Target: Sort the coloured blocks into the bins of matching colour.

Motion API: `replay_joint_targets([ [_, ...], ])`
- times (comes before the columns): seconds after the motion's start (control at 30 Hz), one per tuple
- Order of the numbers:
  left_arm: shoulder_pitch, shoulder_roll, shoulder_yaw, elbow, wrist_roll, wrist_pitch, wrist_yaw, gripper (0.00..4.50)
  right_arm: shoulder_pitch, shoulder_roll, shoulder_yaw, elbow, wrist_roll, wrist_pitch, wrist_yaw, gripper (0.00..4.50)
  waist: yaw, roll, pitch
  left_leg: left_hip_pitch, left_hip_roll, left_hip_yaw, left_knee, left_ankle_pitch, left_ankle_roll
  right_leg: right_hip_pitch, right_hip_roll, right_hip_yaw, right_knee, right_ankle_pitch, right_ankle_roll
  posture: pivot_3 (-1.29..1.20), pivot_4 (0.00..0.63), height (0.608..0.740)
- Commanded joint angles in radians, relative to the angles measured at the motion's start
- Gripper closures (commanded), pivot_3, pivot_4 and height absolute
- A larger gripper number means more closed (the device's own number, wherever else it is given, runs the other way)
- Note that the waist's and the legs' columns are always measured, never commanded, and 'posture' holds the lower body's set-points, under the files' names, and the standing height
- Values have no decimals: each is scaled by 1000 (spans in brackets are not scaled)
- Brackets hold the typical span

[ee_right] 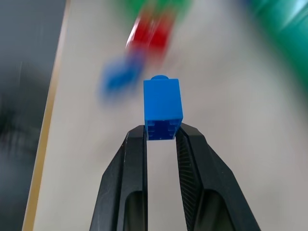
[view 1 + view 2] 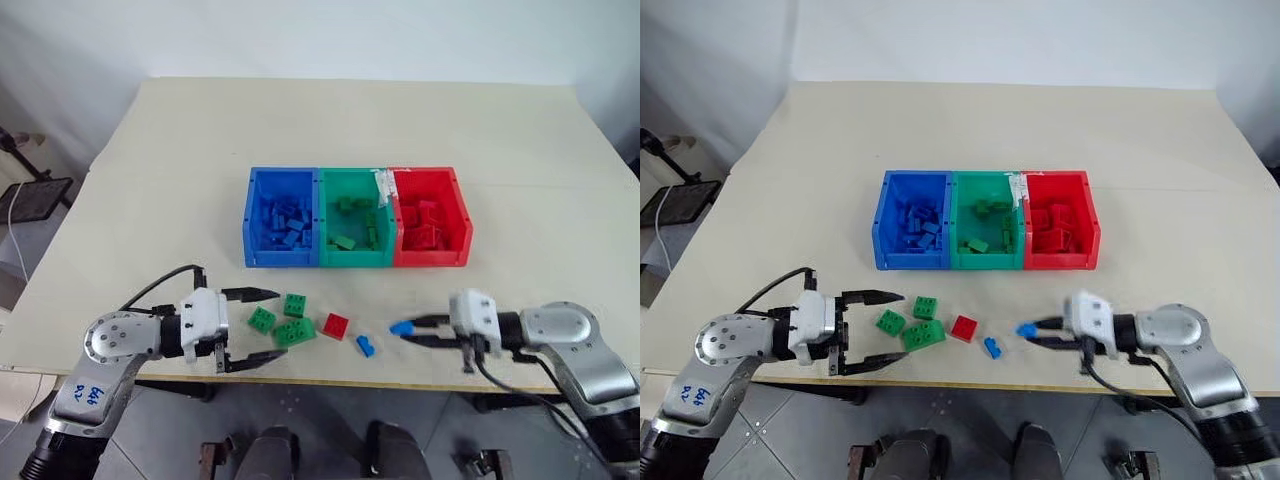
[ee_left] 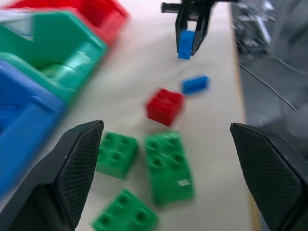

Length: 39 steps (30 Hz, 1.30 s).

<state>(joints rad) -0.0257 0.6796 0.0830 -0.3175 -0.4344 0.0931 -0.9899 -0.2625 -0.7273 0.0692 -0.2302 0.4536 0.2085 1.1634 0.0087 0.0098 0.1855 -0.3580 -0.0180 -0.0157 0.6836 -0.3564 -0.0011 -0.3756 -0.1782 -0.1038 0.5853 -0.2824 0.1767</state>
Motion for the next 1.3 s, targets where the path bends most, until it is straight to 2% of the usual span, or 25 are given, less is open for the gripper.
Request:
replay_joint_targets([
  [0.03,61,-6,96,-39,-24,10,63,0,-132,63,7,-88,106,162,-80,4062,-8,0,0,0,1,-1,0,0,-1,0,1,0,1,0,0,0,150,740],
  [0.13,140,-5,160,-57,-17,9,95,0,-284,159,73,-35,66,221,-140,4062,-10,0,0,0,1,-1,0,-1,-2,0,2,-1,1,0,0,0,150,740],
  [0.27,234,-21,246,-62,-21,0,134,0,-459,317,172,126,-75,199,-249,4062,-14,0,0,0,1,0,-1,-2,-2,-2,2,-1,2,0,0,0,150,740],
  [0.4,292,-36,300,-73,-24,-15,155,0,-606,456,224,348,-220,113,-366,4062,-13,0,0,-1,1,0,-1,-2,-2,-3,2,-1,4,0,0,0,150,740],
  [0.47,297,-39,308,-101,-28,-7,167,0,-643,495,206,411,-231,120,-392,4062,-13,0,0,-2,1,1,-1,-2,-2,-6,2,-1,5,0,-1,0,150,740],
  [0.7,271,-32,271,-146,-26,20,176,0,-625,498,196,402,-243,113,-358,1619,-20,0,0,-3,1,2,-1,-2,-3,-8,2,-2,6,0,-1,0,150,740],
  [0.87,164,-12,201,-158,-63,86,145,0,-485,365,131,220,-175,74,-228,17,-11,0,0,-5,2,2,-1,-2,-3,-10,3,-2,6,0,-1,0,150,740],
  [1.0,46,9,121,-109,-54,86,78,0,-282,222,41,54,-86,-14,-85,17,-10,-1,-1,-11,1,2,0,-2,-3,-13,3,-2,5,0,-1,0,150,740],
  [1.13,-82,26,4,-6,9,23,-33,0,-44,108,-123,-52,23,-78,2,17,-10,-1,0,-10,2,5,0,-2,-3,-14,3,-2,5,0,-1,0,150,740],
  [1.3,-225,15,-113,119,62,-51,-147,0,282,-77,-308,47,-49,-293,145,17,5,-1,-1,-10,2,10,0,-2,-2,-14,3,-1,5,0,-1,0,150,740],
])
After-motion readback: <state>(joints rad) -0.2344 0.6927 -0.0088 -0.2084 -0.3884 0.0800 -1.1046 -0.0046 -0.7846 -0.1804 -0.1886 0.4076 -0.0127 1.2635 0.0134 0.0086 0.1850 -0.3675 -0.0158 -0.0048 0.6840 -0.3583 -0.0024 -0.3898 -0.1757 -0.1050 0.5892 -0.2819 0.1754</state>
